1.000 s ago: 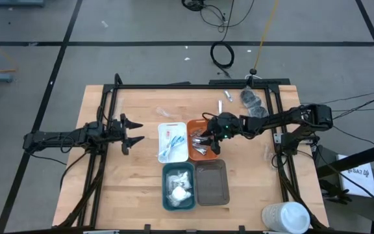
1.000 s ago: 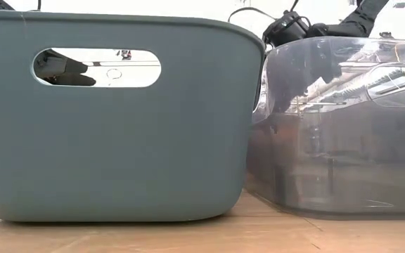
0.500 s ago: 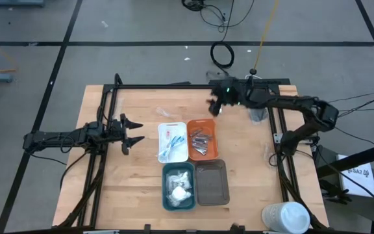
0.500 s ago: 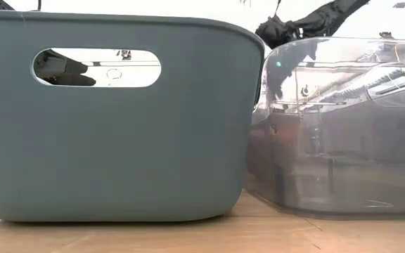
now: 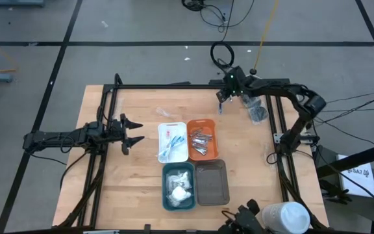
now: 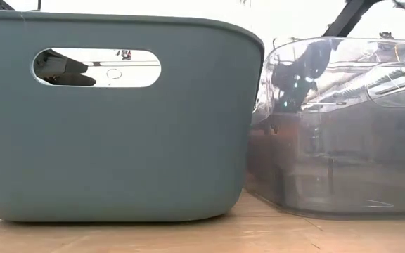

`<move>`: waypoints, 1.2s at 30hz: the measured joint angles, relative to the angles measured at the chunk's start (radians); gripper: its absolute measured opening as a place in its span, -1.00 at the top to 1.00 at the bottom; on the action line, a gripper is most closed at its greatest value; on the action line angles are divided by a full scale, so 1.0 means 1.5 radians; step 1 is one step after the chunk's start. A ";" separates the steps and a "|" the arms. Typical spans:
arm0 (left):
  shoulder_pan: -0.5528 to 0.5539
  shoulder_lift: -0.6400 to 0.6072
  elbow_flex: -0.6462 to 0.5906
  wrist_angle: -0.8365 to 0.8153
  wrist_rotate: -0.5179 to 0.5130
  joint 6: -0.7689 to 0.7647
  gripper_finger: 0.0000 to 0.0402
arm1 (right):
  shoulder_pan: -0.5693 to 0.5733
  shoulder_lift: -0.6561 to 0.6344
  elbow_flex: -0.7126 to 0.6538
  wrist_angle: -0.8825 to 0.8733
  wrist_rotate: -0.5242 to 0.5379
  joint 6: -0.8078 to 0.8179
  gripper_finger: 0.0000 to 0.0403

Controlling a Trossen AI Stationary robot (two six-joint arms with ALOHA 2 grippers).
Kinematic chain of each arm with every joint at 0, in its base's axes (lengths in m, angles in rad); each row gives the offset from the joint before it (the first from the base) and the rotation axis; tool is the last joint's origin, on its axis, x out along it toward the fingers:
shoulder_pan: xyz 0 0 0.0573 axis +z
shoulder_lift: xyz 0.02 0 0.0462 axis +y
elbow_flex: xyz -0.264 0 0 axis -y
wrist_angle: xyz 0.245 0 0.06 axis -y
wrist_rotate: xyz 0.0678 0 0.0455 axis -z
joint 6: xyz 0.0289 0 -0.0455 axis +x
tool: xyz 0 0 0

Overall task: Pick & Place Travel size toiletries
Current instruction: Put the top nail cutter into the orange bin

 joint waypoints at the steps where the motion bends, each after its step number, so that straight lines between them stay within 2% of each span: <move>1: 0.000 0.000 0.000 0.000 0.000 0.000 -0.36 | -0.001 0.016 0.000 0.003 0.000 0.000 0.08; 8: 0.000 0.000 0.000 0.000 0.000 0.000 -0.36 | -0.030 0.083 0.002 0.011 0.003 0.008 0.09; 19: 0.000 0.000 0.000 0.000 0.000 0.000 -0.36 | -0.043 0.086 0.001 -0.012 0.006 -0.013 0.11; 23: 0.000 0.000 0.000 0.000 0.000 0.000 -0.36 | -0.043 0.085 0.001 -0.032 0.005 -0.027 0.27; 31: 0.000 0.000 0.000 0.000 0.000 0.000 -0.36 | -0.042 0.085 0.001 -0.046 0.002 -0.045 0.78; 36: 0.000 0.000 0.000 0.000 0.000 0.000 -0.36 | -0.042 0.084 0.001 -0.047 0.000 -0.065 0.81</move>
